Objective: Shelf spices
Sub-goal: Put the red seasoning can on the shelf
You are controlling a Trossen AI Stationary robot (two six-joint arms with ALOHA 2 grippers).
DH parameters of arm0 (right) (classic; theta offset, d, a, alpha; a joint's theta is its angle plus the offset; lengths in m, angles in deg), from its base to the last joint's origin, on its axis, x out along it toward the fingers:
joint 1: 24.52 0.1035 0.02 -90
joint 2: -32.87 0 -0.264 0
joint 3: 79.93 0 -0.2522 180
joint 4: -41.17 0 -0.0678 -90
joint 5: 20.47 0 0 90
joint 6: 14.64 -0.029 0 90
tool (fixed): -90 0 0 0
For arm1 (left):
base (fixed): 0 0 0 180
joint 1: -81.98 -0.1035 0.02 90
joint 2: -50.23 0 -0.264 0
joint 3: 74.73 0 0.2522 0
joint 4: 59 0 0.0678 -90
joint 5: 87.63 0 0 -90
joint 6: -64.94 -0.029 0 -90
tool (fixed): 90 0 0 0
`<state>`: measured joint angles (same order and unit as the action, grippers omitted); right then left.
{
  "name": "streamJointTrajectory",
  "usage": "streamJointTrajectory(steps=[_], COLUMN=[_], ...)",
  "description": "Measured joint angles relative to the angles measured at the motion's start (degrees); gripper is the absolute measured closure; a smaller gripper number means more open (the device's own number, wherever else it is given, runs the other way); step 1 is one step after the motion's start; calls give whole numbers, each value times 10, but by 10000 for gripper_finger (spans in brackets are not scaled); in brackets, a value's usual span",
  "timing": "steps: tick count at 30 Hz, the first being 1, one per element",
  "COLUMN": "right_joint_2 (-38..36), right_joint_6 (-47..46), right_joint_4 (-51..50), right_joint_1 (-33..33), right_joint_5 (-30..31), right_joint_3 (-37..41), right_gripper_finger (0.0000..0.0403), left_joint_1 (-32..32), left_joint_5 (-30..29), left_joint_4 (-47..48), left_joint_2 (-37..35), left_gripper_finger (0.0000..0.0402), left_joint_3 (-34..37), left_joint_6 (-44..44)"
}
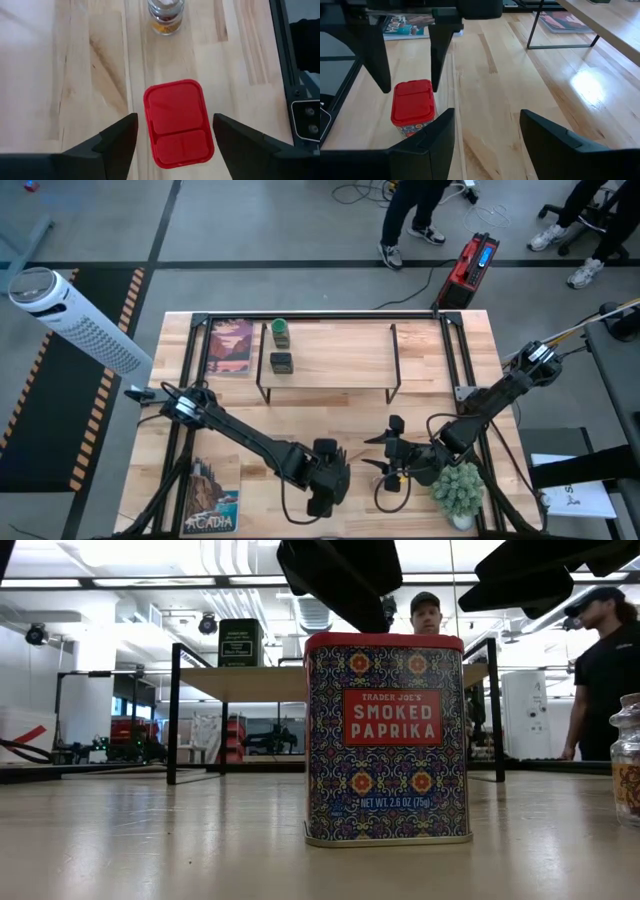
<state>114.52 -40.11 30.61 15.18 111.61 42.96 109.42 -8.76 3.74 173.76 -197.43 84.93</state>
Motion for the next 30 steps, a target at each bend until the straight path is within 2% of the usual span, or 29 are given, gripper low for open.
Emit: streamJointTrajectory(steps=[16,21,30], right_joint_2=[0,0,0], right_joint_6=[0,0,0], right_joint_4=[0,0,0], right_joint_1=[0,0,0], right_joint_5=[0,0,0], right_joint_3=[0,0,0], right_gripper_finger=[204,204,204], left_joint_1=[2,3,0], left_joint_5=[23,23,-1], left_joint_4=[-19,-44,-54], left_joint_2=[2,2,2], left_gripper_finger=[57,45,50], left_joint_3=[14,41,64], left_joint_6=[1,1,0])
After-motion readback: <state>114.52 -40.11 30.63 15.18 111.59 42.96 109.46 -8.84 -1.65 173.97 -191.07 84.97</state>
